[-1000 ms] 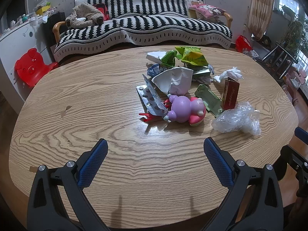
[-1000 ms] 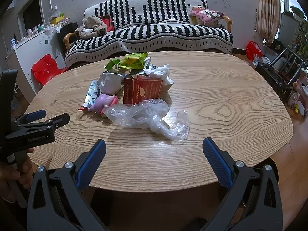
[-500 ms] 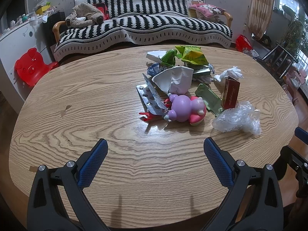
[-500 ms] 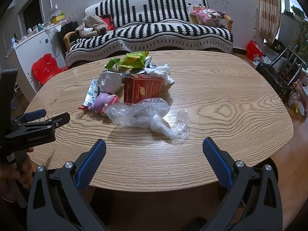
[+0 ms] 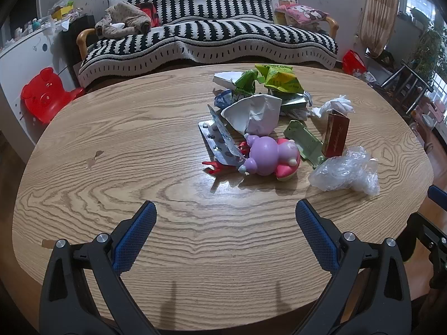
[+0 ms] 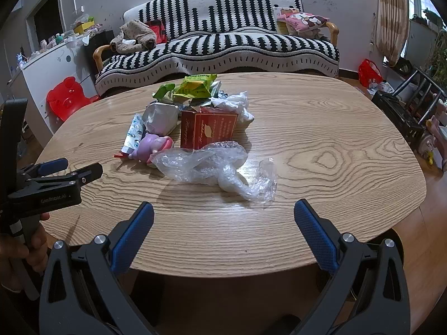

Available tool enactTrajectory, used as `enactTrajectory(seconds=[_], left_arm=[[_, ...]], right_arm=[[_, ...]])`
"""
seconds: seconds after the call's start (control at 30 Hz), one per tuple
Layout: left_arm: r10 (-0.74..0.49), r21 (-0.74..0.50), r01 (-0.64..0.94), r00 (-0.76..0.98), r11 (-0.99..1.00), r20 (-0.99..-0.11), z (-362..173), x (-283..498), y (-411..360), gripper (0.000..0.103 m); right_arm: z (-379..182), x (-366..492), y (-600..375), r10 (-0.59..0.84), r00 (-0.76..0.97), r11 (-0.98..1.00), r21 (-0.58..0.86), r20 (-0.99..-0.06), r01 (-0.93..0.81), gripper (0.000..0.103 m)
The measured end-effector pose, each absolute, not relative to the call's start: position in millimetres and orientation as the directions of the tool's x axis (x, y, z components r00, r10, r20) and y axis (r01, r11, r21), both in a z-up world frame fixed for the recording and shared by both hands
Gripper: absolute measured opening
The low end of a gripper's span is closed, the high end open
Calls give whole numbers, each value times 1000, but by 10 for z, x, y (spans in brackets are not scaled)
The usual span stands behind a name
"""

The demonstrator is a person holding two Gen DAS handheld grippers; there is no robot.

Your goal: Collect trash

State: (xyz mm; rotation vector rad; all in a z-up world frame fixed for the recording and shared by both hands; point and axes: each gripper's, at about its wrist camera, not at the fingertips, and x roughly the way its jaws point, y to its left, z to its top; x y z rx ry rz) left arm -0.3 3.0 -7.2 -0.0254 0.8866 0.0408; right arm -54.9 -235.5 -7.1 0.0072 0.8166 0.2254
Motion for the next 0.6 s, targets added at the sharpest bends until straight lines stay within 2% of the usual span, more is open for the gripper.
enactTrajectory(seconds=[0.2, 0.33, 0.6], left_arm=[[18, -14, -45, 630, 999, -776, -75, -1, 42, 97], [-20, -63, -48, 614, 997, -789, -72, 59, 129, 97], [-46, -90, -53, 551, 995, -833, -72, 600, 226, 97]], right_arm=[[-75, -552, -2352, 201, 662, 976, 91, -722, -198, 97], [-70, -545, -2354, 204, 657, 974, 86, -726, -208, 97], [-128, -186, -2364, 180, 619, 966, 21, -764, -256, 97]])
